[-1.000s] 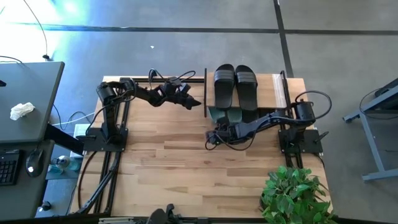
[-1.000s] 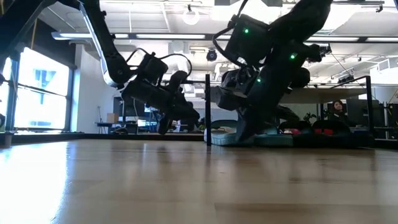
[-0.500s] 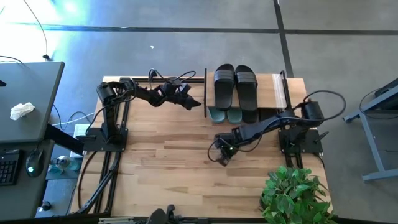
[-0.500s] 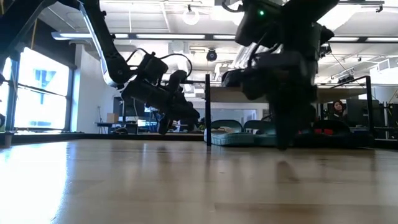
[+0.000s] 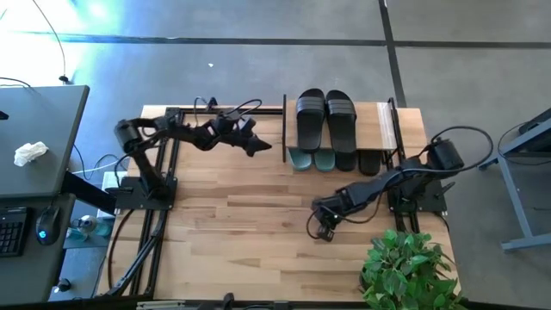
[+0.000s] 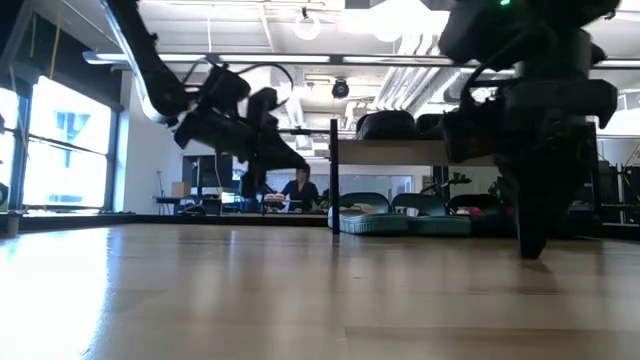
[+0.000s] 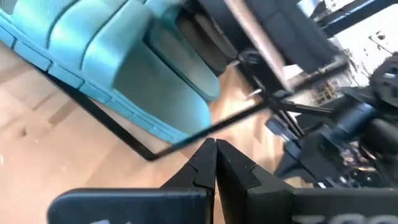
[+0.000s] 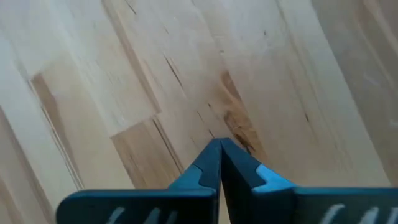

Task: Pick and place slides into the shelf
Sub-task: Return to Home Position

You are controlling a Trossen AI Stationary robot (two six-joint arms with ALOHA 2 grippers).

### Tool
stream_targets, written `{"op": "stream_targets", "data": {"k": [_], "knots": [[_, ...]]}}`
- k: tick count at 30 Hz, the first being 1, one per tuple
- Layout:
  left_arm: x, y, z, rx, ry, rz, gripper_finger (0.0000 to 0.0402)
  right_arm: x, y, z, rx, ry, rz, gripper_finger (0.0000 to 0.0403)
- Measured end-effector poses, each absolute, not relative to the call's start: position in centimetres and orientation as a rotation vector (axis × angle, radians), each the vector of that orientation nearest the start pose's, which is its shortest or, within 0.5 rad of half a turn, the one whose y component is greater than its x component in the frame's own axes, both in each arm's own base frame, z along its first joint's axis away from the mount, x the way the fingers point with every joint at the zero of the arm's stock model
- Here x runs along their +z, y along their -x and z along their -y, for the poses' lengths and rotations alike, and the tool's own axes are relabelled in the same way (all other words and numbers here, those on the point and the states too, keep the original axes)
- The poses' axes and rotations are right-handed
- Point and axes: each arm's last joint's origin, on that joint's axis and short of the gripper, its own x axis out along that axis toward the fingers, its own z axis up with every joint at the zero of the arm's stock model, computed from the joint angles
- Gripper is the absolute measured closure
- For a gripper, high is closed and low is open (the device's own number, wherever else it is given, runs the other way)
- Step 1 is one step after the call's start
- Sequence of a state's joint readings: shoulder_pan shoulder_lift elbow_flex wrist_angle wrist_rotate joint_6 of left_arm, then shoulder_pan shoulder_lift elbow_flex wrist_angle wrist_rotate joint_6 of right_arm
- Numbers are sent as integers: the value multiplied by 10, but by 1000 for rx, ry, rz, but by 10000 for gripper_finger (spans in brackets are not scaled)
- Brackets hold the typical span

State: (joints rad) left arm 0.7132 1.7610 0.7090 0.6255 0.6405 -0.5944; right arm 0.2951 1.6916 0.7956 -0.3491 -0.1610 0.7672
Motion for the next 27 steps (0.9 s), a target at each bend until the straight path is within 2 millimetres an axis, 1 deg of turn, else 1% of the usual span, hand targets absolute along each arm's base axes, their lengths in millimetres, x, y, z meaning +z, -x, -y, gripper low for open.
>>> {"op": "stream_targets", "data": {"k": [4, 7, 9, 11, 13, 16, 18, 20, 21, 24, 27], "knots": [[153, -242, -186, 164, 849, -284, 401, 128, -258, -82, -97, -604, -1203, 403], [168, -231, -174, 149, 820, -247, 401, 139, -252, -79, -7, -561, -1088, 403], [180, -226, -166, 128, 790, -214, 401, 148, -253, -74, 51, -533, -1001, 403], [194, -223, -159, 106, 755, -174, 401, 160, -258, -67, 86, -511, -894, 403], [209, -221, -152, 87, 720, -126, 401, 182, -269, -57, 112, -484, -766, 403], [238, -222, -145, 70, 677, -38, 401, 219, -280, -36, 101, -377, -610, 403], [260, -221, -144, 54, 657, 25, 402, 249, -285, -23, 82, -286, -517, 403], [285, -220, -144, 31, 627, 90, 401, 285, -285, -14, 74, -191, -432, 403], [297, -220, -144, 18, 610, 120, 401, 302, -283, -10, 68, -135, -399, 403], [336, -217, -142, -26, 539, 209, 401, 348, -269, -5, 27, 18, -372, 403], [373, -212, -137, -63, 462, 297, 401, 390, -244, -3, -18, 111, -353, 403]]}}
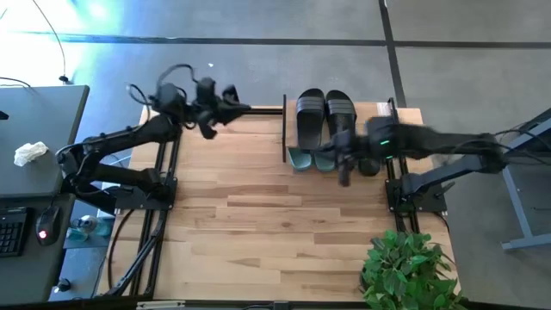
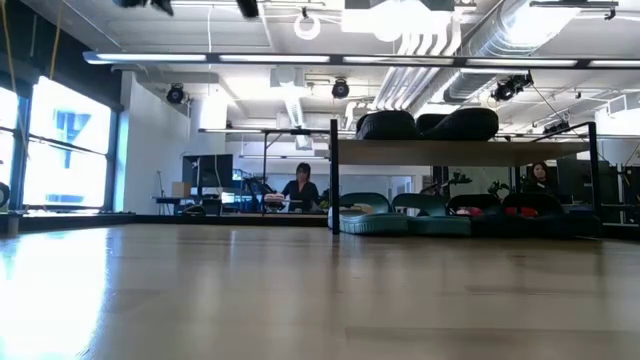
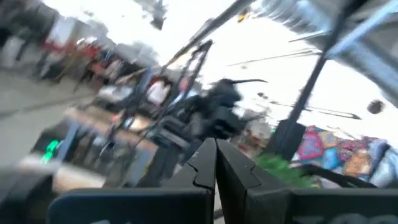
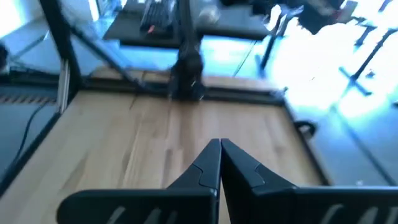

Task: Pick and place slides into the shelf
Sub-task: Return to Home Position

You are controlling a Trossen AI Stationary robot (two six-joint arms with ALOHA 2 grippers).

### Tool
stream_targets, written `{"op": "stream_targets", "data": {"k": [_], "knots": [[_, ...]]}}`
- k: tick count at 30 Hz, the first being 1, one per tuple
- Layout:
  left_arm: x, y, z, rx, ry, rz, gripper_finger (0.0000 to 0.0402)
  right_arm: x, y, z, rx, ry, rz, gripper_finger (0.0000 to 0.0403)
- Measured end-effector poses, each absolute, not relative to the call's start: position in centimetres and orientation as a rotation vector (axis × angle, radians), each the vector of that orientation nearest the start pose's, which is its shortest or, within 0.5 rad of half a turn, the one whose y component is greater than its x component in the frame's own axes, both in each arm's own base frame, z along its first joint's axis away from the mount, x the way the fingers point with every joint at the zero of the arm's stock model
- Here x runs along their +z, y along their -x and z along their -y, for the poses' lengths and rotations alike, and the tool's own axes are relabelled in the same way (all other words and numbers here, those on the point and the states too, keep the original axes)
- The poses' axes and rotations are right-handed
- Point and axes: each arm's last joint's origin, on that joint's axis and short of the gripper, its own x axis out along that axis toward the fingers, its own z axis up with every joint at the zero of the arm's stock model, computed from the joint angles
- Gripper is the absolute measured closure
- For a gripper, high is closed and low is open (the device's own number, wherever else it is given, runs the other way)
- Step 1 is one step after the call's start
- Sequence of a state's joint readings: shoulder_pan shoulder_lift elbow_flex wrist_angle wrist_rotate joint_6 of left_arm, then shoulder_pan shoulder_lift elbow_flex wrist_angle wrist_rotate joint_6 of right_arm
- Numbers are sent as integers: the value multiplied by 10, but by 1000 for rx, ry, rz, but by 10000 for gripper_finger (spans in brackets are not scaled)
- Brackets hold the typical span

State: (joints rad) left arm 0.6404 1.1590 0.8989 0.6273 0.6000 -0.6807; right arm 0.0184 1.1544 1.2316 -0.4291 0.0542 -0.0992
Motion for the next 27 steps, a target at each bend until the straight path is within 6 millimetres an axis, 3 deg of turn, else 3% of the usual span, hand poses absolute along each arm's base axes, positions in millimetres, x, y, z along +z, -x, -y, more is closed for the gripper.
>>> {"op": "stream_targets", "data": {"k": [5, 9, 13, 19, 27], "knots": [[419, -197, -127, -109, 349, 404, 402, 437, -189, -1, -77, 81, -206, 403], [440, -180, -117, -109, 282, 477, 402, 457, -137, 1, -116, -8, -45, 403], [449, -160, -112, -62, 244, 508, 402, 464, -96, 3, -143, -77, 91, 403], [454, -132, -103, 36, 229, 486, 402, 467, -50, 4, -133, -132, 274, 403], [454, -104, -80, 192, 214, 458, 402, 448, -22, 5, -136, -195, 442, 403]]}}
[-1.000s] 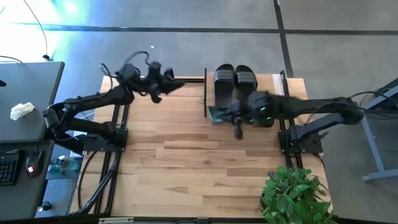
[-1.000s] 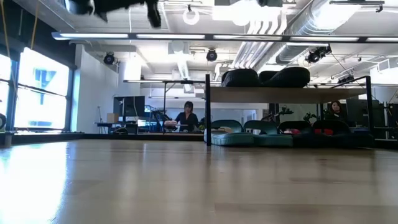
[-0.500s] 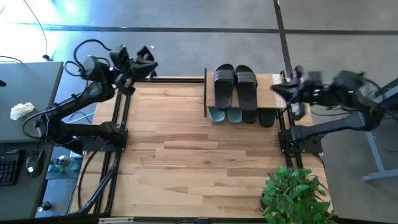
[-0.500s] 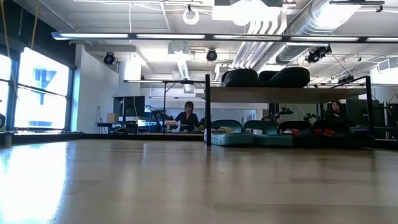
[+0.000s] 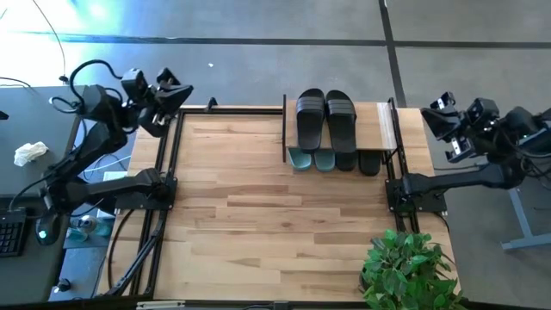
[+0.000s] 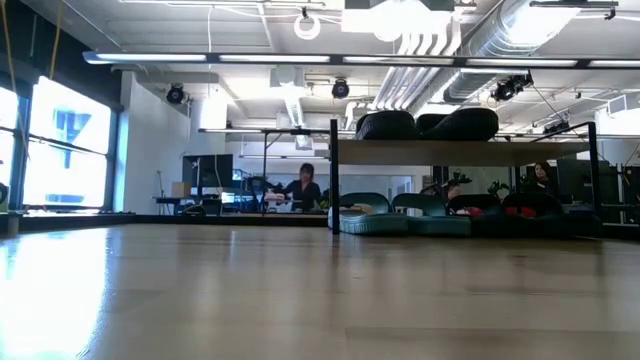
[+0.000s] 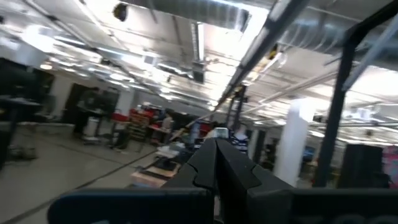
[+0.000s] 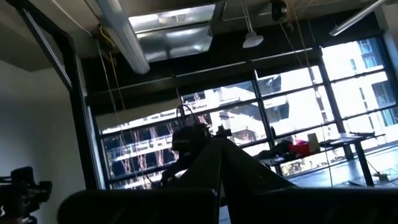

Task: Pick and place slides into the shelf
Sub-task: Return to Home Position

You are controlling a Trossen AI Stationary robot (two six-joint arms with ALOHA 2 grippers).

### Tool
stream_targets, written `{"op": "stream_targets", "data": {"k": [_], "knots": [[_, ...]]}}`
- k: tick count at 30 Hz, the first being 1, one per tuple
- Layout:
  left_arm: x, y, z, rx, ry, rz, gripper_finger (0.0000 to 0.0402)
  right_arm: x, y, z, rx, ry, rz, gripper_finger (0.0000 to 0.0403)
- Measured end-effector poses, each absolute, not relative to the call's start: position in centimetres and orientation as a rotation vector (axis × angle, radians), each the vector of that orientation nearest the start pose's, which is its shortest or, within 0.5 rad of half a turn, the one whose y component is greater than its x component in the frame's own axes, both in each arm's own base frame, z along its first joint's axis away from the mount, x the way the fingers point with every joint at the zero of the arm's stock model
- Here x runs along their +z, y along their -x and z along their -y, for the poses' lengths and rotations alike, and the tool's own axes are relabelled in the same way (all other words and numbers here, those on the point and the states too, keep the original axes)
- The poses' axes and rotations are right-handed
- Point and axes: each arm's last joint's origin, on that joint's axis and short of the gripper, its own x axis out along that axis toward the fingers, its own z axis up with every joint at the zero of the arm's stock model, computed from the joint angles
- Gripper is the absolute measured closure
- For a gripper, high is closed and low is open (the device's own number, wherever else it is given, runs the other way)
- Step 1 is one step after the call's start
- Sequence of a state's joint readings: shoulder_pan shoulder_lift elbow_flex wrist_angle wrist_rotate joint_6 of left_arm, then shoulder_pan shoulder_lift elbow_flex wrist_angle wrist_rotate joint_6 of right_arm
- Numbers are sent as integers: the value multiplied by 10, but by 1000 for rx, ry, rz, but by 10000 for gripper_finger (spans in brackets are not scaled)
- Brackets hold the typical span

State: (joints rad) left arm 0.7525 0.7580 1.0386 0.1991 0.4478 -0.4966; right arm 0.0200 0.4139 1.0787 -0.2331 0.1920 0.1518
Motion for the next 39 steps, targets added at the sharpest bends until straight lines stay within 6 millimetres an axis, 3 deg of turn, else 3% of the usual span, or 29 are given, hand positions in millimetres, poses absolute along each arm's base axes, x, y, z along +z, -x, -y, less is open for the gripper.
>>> {"op": "stream_targets", "data": {"k": [7, 12, 18, 24, 32, 39], "knots": [[444, -80, -63, 387, 245, 402, 402, 425, -14, 5, -127, -213, 522, 403], [436, -65, -52, 412, 200, 545, 402, 418, -9, 5, -110, -241, 617, 403], [386, -84, -64, 298, 301, 629, 402, 421, -11, 4, -91, -172, 642, 403], [355, -100, -50, 157, 355, 748, 402, 421, -13, 5, -124, -185, 641, 403], [357, -112, -23, 196, 316, 617, 401, 421, -38, 4, -124, -175, 559, 403], [354, -96, -17, 213, 288, 498, 401, 420, -13, 5, -124, -156, 624, 403]]}}
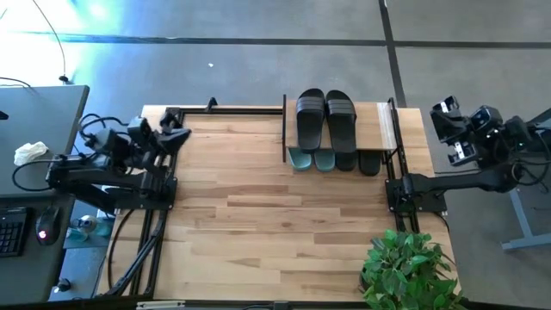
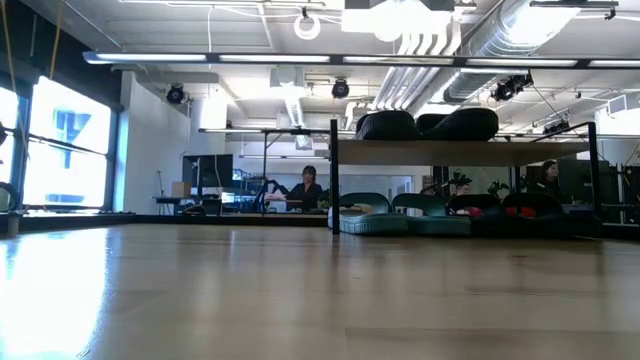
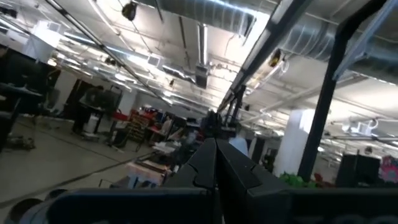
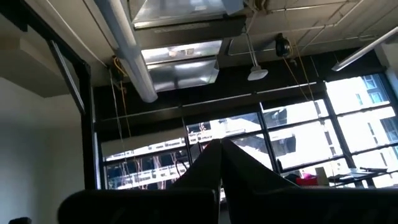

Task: Pick and place slides into the shelf
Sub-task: Return to Home Position

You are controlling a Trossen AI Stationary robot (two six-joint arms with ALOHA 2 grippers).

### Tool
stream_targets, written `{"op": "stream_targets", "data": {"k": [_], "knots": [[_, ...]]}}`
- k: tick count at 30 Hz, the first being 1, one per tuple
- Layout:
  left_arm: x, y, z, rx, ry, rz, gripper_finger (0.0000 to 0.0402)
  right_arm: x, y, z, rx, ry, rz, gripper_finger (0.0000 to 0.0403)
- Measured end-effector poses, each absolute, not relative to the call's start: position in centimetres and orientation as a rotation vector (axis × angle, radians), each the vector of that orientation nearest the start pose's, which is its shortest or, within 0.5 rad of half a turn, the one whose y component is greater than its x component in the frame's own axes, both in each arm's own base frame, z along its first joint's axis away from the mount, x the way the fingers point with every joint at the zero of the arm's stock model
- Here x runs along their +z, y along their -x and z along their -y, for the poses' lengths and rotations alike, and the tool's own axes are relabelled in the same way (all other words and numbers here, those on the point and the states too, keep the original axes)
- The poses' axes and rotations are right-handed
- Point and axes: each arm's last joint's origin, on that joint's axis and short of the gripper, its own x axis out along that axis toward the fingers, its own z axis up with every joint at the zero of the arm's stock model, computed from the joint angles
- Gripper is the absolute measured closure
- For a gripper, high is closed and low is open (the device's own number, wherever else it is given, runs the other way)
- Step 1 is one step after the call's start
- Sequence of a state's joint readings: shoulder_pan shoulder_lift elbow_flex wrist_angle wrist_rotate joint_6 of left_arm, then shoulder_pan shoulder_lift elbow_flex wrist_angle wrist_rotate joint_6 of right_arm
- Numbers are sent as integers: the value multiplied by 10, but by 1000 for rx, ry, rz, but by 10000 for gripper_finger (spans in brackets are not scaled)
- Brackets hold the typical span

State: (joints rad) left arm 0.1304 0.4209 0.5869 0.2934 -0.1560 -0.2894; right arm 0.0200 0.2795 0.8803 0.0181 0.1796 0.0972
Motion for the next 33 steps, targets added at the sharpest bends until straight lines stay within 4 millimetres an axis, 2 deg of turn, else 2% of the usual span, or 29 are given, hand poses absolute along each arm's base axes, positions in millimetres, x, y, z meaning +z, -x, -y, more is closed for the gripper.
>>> {"op": "stream_targets", "data": {"k": [6, 18, 30, 33], "knots": [[355, -67, -14, 236, 295, 547, 402, 417, 0, 5, -106, -154, 633, 403], [351, -39, -11, 252, 279, 579, 402, 410, 38, 5, -104, -136, 738, 403], [341, -11, -10, 329, 289, 593, 402, 400, 65, 6, -110, -139, 791, 403], [339, -9, -9, 332, 289, 587, 401, 398, 64, 6, -121, -137, 772, 403]]}}
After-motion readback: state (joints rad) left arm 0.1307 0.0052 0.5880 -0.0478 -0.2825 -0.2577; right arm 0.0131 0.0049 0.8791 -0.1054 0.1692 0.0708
